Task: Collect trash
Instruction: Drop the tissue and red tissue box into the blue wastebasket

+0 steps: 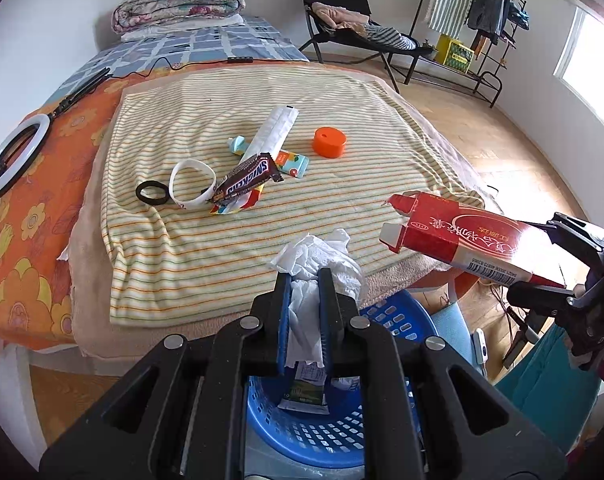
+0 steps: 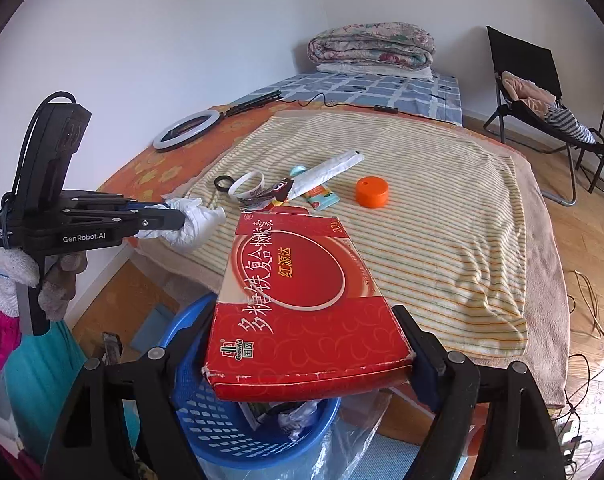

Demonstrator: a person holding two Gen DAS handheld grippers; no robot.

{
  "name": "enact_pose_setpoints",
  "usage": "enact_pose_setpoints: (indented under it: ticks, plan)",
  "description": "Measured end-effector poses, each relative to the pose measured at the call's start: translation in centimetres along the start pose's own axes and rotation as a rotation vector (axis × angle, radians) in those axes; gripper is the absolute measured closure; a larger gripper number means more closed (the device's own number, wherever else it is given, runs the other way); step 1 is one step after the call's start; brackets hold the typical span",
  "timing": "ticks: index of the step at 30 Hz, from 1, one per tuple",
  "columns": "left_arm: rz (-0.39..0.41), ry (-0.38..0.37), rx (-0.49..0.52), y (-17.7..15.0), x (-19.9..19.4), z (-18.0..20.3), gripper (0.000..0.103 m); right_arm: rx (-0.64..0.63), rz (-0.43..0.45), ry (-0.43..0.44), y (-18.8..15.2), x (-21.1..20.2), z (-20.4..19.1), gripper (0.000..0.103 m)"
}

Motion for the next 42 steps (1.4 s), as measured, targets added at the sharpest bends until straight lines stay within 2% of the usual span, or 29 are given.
enact_pose_setpoints:
  ticks: [16, 27, 34, 36, 38, 40, 42]
  plan:
    - [-0.086, -0.028, -0.060, -7.3, 1.5, 2.2, 0.092, 0.056, -0.161, 0.037, -9.1, 0.6, -2.1, 0.018]
    - [-0.155, -0.027, -0.066, -9.6, 3.7, 2.5, 0.092, 0.055, -0.236, 0.010, -11.9, 2.5, -2.3, 0.018]
    - [-0.184, -0.025, -0.062, -10.4, 4.7, 2.6, 0.092, 0.054, -0.252, -0.011, -12.3, 3.7, -2.3, 0.019]
    - [-0.197, -0.023, -0.058, -10.6, 4.9, 2.7, 0.082, 0.057, -0.261, -0.009, -12.3, 4.0, -2.3, 0.021]
    - [-0.204, -0.024, -0.054, -10.7, 5.2, 2.9, 0.056, 0.057, -0.260, -0.023, -12.3, 4.2, -2.3, 0.022]
    - [-0.202, -0.012, -0.046, -10.8, 5.2, 3.0, 0.049, 0.054, -0.257, -0.032, -12.2, 4.3, -2.2, 0.022]
    - [-0.205, -0.009, -0.040, -10.8, 5.2, 3.0, 0.049, 0.057, -0.255, -0.037, -12.2, 4.4, -2.1, 0.021]
Point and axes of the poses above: each gripper's, at about its wrist camera, not at the fingertips, and x roughly the way its jaws point, z to its right, y to its top, the point moved 9 cm from there along x, roughly the way its jaws point, and after that the axes turned 13 degrees about x, right-handed, at the moved point
